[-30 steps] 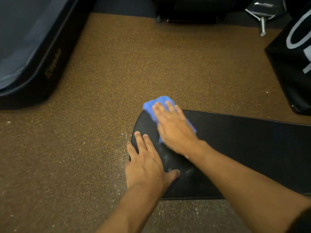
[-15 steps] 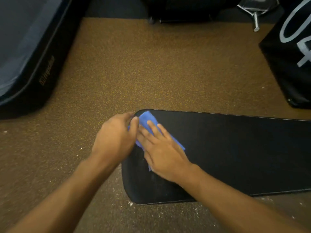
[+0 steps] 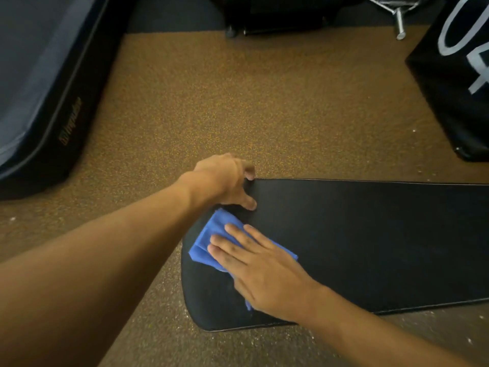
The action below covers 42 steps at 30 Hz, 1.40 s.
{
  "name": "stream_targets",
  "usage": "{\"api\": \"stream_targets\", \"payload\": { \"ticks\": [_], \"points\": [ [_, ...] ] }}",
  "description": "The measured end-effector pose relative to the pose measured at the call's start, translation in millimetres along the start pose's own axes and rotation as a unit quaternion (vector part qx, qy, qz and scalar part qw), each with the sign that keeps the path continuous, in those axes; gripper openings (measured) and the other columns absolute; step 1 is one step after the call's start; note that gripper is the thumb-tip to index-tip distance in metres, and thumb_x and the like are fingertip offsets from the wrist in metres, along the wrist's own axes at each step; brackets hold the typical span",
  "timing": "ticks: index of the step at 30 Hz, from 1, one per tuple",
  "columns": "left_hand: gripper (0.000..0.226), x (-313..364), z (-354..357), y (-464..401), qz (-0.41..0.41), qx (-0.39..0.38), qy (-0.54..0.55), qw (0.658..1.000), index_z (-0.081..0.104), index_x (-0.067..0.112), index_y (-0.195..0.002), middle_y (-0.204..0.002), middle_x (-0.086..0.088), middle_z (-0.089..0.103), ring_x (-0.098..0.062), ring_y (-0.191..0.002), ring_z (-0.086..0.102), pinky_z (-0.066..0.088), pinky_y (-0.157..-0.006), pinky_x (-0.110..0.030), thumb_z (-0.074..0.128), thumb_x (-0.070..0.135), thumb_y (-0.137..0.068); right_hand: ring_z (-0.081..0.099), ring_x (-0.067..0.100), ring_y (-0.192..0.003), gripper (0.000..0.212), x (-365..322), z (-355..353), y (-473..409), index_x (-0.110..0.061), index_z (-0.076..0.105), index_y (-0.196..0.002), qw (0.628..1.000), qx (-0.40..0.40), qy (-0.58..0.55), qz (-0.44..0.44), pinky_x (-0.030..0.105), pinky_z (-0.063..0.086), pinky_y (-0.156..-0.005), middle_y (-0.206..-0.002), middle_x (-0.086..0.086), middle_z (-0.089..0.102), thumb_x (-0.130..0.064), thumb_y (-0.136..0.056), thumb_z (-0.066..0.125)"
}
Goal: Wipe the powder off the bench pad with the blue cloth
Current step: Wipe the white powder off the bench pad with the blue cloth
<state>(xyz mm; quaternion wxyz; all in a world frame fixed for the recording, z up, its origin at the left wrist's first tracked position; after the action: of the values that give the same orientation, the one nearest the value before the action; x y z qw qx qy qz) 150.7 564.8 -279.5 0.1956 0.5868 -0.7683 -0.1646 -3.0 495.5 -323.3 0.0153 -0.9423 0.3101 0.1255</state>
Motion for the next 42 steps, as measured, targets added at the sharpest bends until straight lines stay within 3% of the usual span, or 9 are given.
{"api": "stream_targets", "payload": {
  "ticks": [4, 7, 13, 21, 26, 31, 35, 38, 42],
  "points": [
    [0.073, -1.5, 8.7, 2.4, -0.006, 0.013, -0.032, 0.999, 0.05, 0.047, -0.137, -0.136, -0.002, 0.05, -0.032, -0.125, 0.054, 0.049, -0.1, -0.044, 0.073, 0.069, -0.071, 0.015, 0.026, -0.155, 0.061, 16.9, -4.0, -14.9, -0.018, 0.029, -0.158, 0.998, 0.018, 0.004, 0.056, 0.045, 0.011, -0.124, -0.165, 0.0, 0.03, -0.031, -0.099, 0.034],
    [0.071, -3.6, 7.3, 0.7, -0.009, 0.008, -0.025, 1.0, 0.052, 0.048, -0.136, -0.132, -0.001, 0.051, -0.032, -0.123, 0.054, 0.047, -0.098, -0.042, 0.074, 0.068, -0.072, 0.012, 0.03, -0.155, 0.062, 5.4, -0.7, -28.3, -0.014, 0.025, -0.159, 0.993, 0.034, 0.006, 0.115, 0.048, 0.008, -0.125, -0.166, 0.002, 0.026, -0.031, -0.099, 0.032],
    [0.072, 0.5, 1.1, 3.5, -0.011, 0.005, -0.019, 1.0, 0.054, 0.046, -0.133, -0.132, -0.003, 0.052, -0.033, -0.124, 0.054, 0.046, -0.098, -0.04, 0.077, 0.067, -0.069, 0.008, 0.025, -0.156, 0.063, -2.5, 3.8, 13.5, -0.017, 0.023, -0.159, 0.999, -0.028, 0.011, -0.028, 0.045, 0.009, -0.123, -0.167, 0.0, 0.024, -0.029, -0.098, 0.034],
    [0.069, 0.8, 2.5, -3.5, -0.014, 0.011, -0.007, 1.0, 0.056, 0.044, -0.131, -0.129, -0.002, 0.055, -0.03, -0.119, 0.058, 0.041, -0.083, -0.034, 0.08, 0.063, -0.068, 0.016, 0.031, -0.154, 0.061, -11.7, -0.9, -51.3, -0.01, 0.03, -0.156, 0.996, 0.04, 0.001, 0.074, 0.048, 0.014, -0.124, -0.164, 0.006, 0.03, -0.027, -0.098, 0.043],
    [0.073, 0.5, 1.8, 0.2, -0.009, 0.004, -0.019, 1.0, 0.055, 0.043, -0.133, -0.136, -0.006, 0.053, -0.032, -0.122, 0.057, 0.045, -0.1, -0.038, 0.079, 0.066, -0.069, 0.019, 0.027, -0.154, 0.063, -9.0, 2.9, 8.5, -0.015, 0.032, -0.156, 0.999, -0.018, 0.028, -0.043, 0.044, 0.015, -0.121, -0.164, 0.003, 0.032, -0.028, -0.095, 0.035],
    [0.072, -1.6, 3.7, -3.4, -0.02, 0.007, -0.006, 1.0, 0.055, 0.045, -0.131, -0.13, -0.004, 0.056, -0.031, -0.117, 0.059, 0.048, -0.093, -0.038, 0.079, 0.064, -0.067, 0.019, 0.032, -0.153, 0.063, 8.2, -7.3, -43.9, -0.01, 0.03, -0.156, 0.995, 0.045, 0.023, 0.09, 0.047, 0.015, -0.123, -0.164, 0.007, 0.031, -0.028, -0.097, 0.038],
    [0.074, -2.0, 5.0, -4.8, -0.015, 0.001, -0.011, 1.0, 0.055, 0.045, -0.131, -0.128, -0.006, 0.054, -0.034, -0.117, 0.059, 0.048, -0.096, -0.04, 0.079, 0.068, -0.065, 0.019, 0.031, -0.153, 0.063, -33.3, 5.9, -17.8, -0.009, 0.032, -0.155, 1.0, 0.006, -0.001, -0.012, 0.046, 0.014, -0.123, -0.163, 0.007, 0.033, -0.026, -0.095, 0.039],
    [0.075, -0.6, 4.5, -2.2, -0.009, 0.0, -0.021, 1.0, 0.053, 0.042, -0.135, -0.134, -0.008, 0.052, -0.035, -0.121, 0.056, 0.044, -0.1, -0.039, 0.078, 0.068, -0.068, 0.017, 0.025, -0.155, 0.062, -19.2, 6.0, 5.1, -0.015, 0.032, -0.157, 0.996, -0.026, 0.019, -0.078, 0.043, 0.011, -0.123, -0.164, 0.003, 0.031, -0.029, -0.096, 0.034],
    [0.073, -1.2, 5.7, -3.6, -0.012, 0.005, -0.013, 1.0, 0.053, 0.044, -0.134, -0.132, -0.005, 0.053, -0.034, -0.121, 0.056, 0.045, -0.095, -0.04, 0.078, 0.066, -0.069, 0.021, 0.03, -0.153, 0.061, 1.3, -7.3, -45.0, -0.011, 0.033, -0.155, 0.998, 0.037, 0.012, 0.053, 0.047, 0.016, -0.123, -0.162, 0.006, 0.034, -0.026, -0.096, 0.039]
  ]
}}
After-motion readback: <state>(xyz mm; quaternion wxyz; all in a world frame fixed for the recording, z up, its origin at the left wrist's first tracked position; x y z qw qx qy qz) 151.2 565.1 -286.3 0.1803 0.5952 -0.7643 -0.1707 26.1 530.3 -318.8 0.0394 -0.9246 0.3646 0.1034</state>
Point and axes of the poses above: each hand's wrist, its own y-axis away from the middle knuckle, its own z-axis out of the palm, x = y × z, the point moved 7 cm from there along -y, towards the middle knuckle
